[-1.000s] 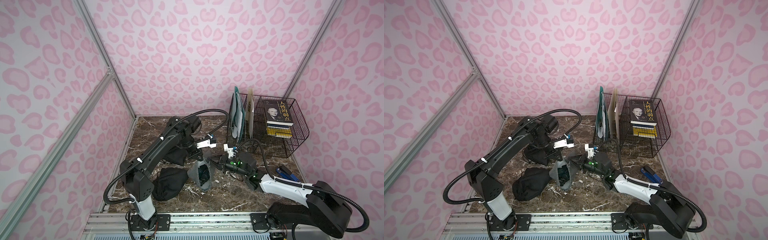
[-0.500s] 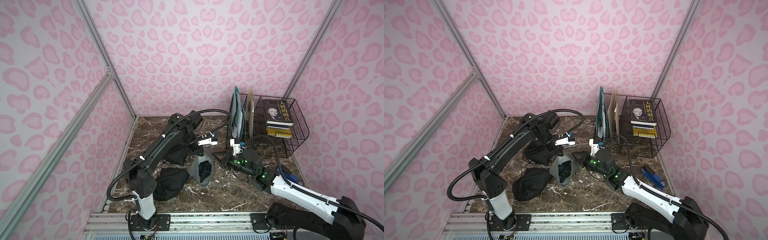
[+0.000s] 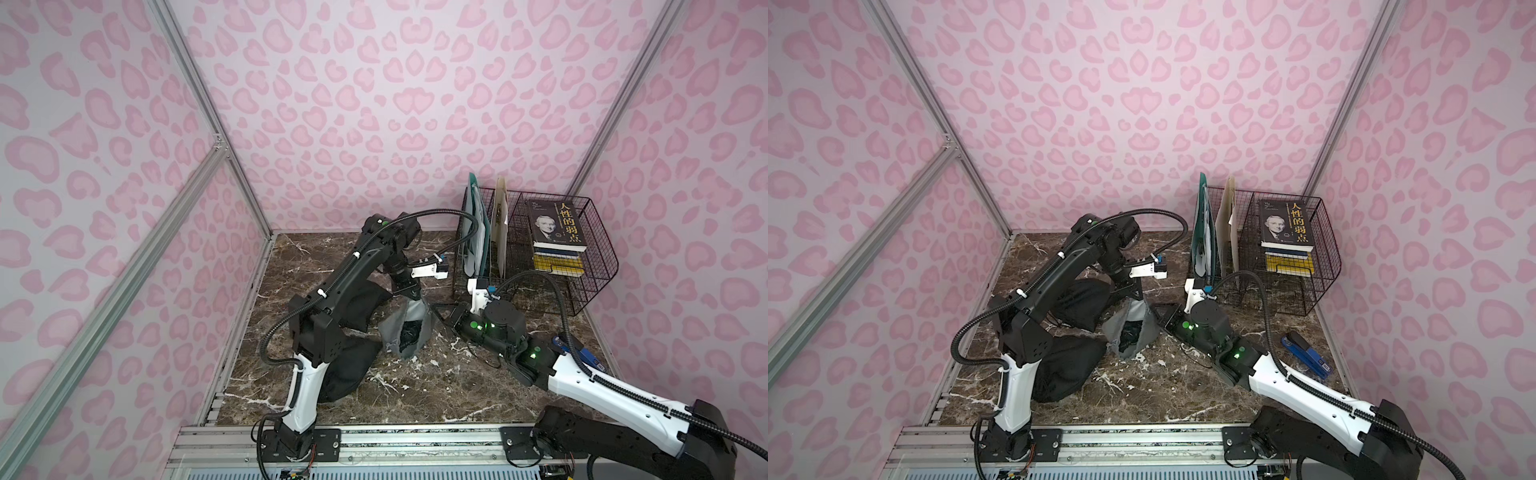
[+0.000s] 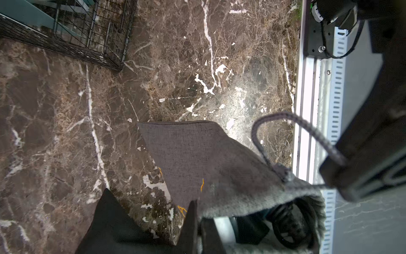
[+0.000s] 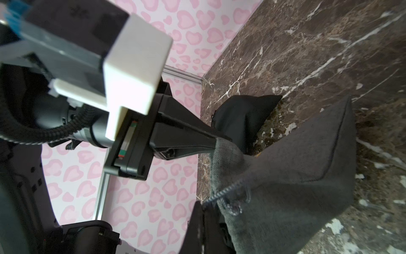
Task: Pack away hair dryers
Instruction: Pull the drawstrings on both sides of the drawstring bag.
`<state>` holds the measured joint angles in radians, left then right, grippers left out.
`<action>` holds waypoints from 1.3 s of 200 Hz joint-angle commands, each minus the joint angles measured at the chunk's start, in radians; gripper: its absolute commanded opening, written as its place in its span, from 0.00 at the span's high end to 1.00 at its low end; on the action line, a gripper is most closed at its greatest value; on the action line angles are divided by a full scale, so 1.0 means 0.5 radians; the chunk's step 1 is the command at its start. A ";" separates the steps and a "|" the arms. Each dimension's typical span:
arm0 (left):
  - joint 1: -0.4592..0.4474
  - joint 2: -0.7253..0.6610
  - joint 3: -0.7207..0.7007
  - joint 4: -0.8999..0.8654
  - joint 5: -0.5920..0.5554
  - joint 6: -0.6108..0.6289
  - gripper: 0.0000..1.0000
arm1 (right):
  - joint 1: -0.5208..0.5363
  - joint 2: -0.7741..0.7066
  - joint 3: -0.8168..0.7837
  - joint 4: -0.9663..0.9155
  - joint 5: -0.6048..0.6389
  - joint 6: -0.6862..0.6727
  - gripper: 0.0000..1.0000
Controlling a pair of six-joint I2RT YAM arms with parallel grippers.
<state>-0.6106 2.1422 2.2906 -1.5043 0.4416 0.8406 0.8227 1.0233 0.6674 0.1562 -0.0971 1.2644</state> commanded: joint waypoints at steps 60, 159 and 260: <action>0.217 -0.083 -0.186 0.024 0.131 -0.156 0.87 | -0.022 0.359 0.247 0.066 -0.188 -0.136 1.00; 0.541 -0.414 -0.694 0.175 0.127 -0.151 0.98 | -0.136 1.186 1.171 -0.530 -0.718 -0.644 1.00; 0.710 -0.638 -0.984 0.240 0.148 -0.202 0.36 | -0.151 1.475 1.463 -0.696 -0.760 -0.784 1.00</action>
<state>-0.2634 1.8668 1.8381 -1.4082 0.5011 0.7521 0.7521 1.7569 1.3903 -0.1898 -0.4709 0.8928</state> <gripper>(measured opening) 0.581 0.048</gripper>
